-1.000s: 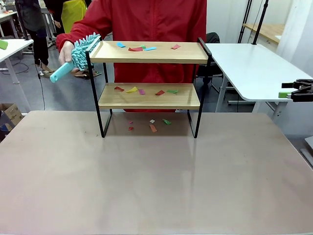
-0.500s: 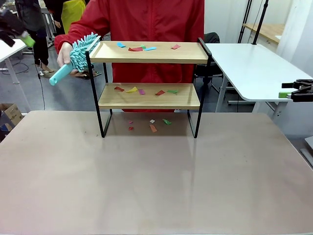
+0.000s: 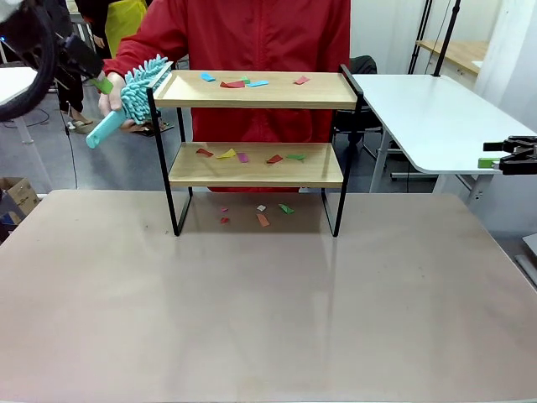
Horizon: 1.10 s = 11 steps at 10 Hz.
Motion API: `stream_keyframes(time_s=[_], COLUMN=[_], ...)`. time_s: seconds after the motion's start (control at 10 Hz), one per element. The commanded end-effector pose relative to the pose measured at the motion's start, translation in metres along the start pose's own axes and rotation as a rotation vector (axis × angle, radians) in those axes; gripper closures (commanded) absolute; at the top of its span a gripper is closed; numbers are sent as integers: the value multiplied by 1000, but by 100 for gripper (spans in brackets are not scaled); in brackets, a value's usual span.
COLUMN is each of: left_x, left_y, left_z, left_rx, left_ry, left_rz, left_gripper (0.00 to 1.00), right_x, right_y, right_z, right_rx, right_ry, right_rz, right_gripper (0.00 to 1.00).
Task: Clean the shelf.
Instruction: Pick up the Duster handed by the human.
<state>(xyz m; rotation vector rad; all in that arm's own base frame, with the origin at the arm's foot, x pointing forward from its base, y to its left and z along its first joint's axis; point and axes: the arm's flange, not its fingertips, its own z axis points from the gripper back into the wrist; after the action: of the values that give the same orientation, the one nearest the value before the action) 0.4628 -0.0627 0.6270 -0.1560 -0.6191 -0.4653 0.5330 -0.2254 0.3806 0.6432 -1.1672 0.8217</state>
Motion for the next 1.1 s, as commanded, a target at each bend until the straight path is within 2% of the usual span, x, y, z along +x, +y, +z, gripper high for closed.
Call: stream_keyframes(time_s=[0.0,0.3,0.7,0.9,1.0], left_x=[-15,-28,-34,-34,-35], left_y=[-8,-11,-8,-5,-5], left_z=[-16,-45,-69,-76,-71], left_rx=[62,112,104,145,81], left_ry=[32,38,70,43,73], left_rz=[12,35,54,54,40], left_gripper=[0,0,0,0,0], right_x=[2,2,2,2,2], right_y=[2,2,2,2,2], right_z=[-1,-1,-1,-1,-1], right_rx=[3,3,3,3,3], right_ry=[-5,-5,-5,-5,-5], right_rz=[2,2,2,2,2], right_gripper=[0,0,0,0,0])
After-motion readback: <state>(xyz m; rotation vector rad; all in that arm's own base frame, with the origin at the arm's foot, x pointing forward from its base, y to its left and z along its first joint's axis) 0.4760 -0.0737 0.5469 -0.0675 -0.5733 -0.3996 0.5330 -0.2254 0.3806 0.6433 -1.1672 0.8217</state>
